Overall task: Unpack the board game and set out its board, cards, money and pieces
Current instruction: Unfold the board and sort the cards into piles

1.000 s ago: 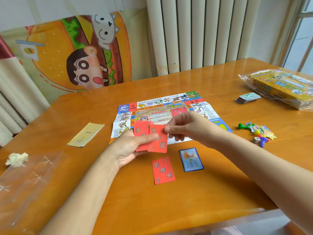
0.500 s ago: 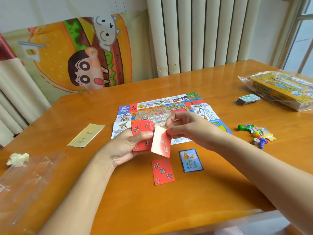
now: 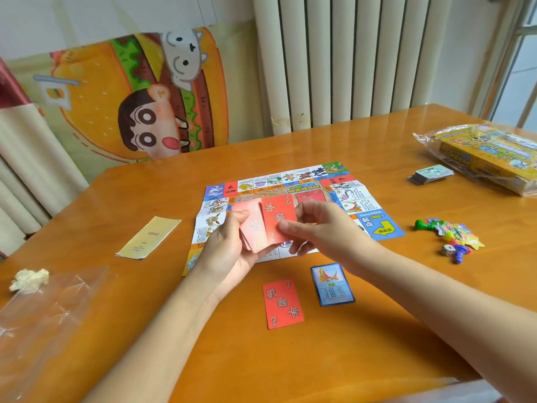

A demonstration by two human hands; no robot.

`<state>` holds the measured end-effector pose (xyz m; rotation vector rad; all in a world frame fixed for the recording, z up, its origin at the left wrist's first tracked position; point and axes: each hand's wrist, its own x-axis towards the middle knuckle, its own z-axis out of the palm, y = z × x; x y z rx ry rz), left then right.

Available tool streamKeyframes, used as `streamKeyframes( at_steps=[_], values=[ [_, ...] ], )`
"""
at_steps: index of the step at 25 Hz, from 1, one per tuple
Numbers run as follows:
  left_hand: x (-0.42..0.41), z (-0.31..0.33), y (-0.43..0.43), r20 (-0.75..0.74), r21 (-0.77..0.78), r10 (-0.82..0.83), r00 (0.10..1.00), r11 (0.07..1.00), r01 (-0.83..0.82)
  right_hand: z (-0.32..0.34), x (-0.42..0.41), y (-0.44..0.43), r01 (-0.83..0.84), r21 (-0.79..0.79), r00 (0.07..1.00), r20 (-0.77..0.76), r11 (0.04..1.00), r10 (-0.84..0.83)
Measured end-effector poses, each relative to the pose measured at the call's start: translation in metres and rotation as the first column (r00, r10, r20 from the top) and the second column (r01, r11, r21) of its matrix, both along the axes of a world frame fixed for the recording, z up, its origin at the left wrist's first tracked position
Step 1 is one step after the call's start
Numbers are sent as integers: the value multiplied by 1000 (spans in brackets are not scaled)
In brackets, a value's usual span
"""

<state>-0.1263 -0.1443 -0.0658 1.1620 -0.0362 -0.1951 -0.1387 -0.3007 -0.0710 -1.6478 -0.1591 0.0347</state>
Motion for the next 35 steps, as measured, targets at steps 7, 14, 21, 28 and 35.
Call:
streamKeyframes(
  at_steps=[7,14,21,28,35],
  values=[
    [2,-8,4,212,140,-21,977,990,-9,2,-2,-3,-24,95,999,-24,995,27],
    [2,-7,2,95,107,18,995,994,-28,-1,0,-3,31,51,999,-27,998,-29],
    [20,-6,20,0,78,62,998,995,-62,13,3,-22,-131,-63,986,99,989,137],
    [29,-8,33,-80,110,-17,997,994,26,19,0,-26,-373,-370,892,108,851,438],
    [29,-9,35,-134,138,-50,990,988,69,17,-1,-10,-487,-397,855,-32,778,518]
  ],
)
